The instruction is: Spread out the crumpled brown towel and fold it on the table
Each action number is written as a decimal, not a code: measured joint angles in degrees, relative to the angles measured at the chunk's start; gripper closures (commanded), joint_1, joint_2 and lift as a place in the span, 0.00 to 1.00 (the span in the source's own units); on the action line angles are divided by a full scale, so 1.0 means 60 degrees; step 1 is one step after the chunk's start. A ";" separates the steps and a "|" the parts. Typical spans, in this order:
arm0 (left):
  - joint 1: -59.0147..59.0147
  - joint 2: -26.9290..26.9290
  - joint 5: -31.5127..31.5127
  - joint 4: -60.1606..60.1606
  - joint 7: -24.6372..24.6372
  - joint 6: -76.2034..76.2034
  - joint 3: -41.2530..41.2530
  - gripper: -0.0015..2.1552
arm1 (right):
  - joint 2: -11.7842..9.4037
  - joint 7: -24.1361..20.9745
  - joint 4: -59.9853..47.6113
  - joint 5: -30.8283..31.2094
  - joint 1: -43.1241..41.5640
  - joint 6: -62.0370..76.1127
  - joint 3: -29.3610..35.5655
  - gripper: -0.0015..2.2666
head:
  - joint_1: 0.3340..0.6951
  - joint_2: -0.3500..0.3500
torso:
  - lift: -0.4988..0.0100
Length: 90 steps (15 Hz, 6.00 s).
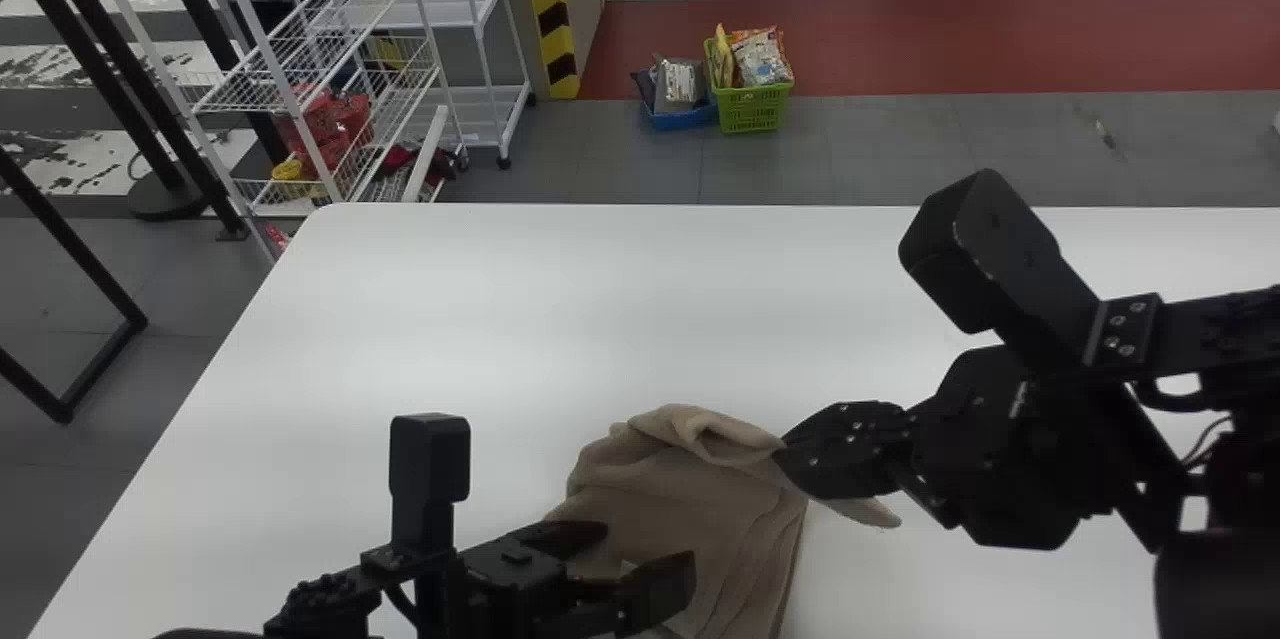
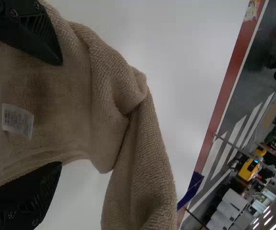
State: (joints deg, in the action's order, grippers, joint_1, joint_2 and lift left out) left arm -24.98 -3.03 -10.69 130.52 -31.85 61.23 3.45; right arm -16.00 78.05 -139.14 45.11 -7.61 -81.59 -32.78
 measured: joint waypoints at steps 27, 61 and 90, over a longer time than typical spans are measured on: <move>-0.1627 -0.0050 0.0101 0.0793 0.0607 -0.3240 0.1188 0.16 | 0.1172 0.0000 0.1820 0.0781 -0.0540 0.0991 -0.1448 0.54 | 1.00 0.96 | 0.73; -0.1678 0.0051 0.0466 -0.0531 0.0466 -0.5114 0.1798 0.21 | 0.0199 0.0000 0.0907 0.1956 0.1533 -0.0110 -0.2390 0.02 | 1.00 1.00 | 0.73; -0.1360 0.0051 0.0278 -0.0580 0.0400 -0.4761 0.1727 0.21 | 0.2666 0.0000 0.1626 -0.5685 0.4637 0.5966 0.4792 0.84 | 1.00 1.00 | 0.73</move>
State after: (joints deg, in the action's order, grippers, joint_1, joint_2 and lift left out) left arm -33.14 -2.72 -9.02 127.03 -29.45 32.67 13.81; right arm 0.00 78.05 -129.38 11.00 20.21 -45.79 -4.03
